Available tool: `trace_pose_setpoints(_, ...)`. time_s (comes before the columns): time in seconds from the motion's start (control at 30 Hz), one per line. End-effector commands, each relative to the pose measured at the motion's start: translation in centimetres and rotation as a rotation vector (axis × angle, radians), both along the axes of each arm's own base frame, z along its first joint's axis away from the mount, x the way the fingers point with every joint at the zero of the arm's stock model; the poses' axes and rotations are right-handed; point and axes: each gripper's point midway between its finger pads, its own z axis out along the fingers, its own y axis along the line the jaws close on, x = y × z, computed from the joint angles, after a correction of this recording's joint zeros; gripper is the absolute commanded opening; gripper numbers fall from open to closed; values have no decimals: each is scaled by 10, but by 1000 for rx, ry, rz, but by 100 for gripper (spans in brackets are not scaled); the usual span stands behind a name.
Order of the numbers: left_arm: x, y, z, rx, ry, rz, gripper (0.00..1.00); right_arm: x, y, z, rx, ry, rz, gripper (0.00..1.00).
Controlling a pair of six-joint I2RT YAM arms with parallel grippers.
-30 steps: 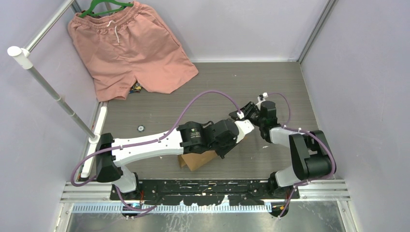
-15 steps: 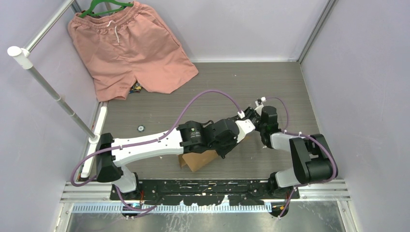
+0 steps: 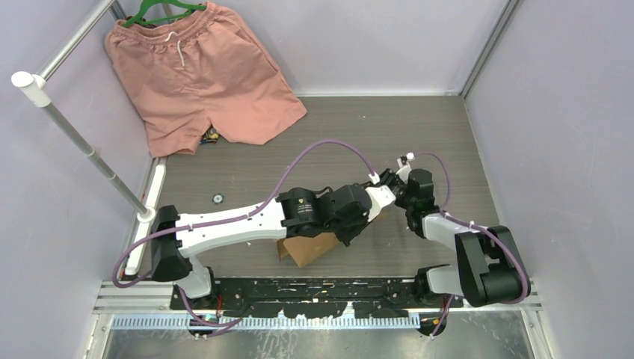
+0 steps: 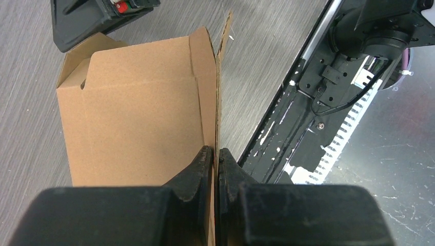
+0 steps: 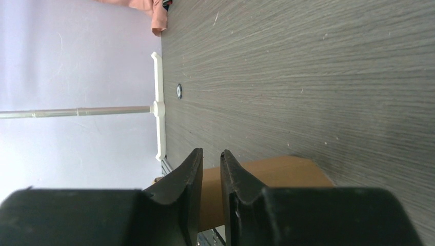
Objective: Fold the paper box
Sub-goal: Fold the paper box at the center of the board.
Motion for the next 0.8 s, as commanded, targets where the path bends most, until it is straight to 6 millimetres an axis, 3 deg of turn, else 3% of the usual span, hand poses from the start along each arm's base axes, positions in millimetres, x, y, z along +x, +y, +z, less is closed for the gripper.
trace_pose_setpoints(0.0, -3, -18, 18, -86, 9, -12, 8, -10, 3, 6, 4, -34, 27, 25)
trace_pose_setpoints(0.3, -3, -20, 16, -87, 13, -11, 8, -24, 3, -11, -11, -1, 39, 25)
trace_pose_setpoints(0.77, -2, -21, 12, -85, 24, -10, 8, -40, 8, -11, -20, -32, 73, 25)
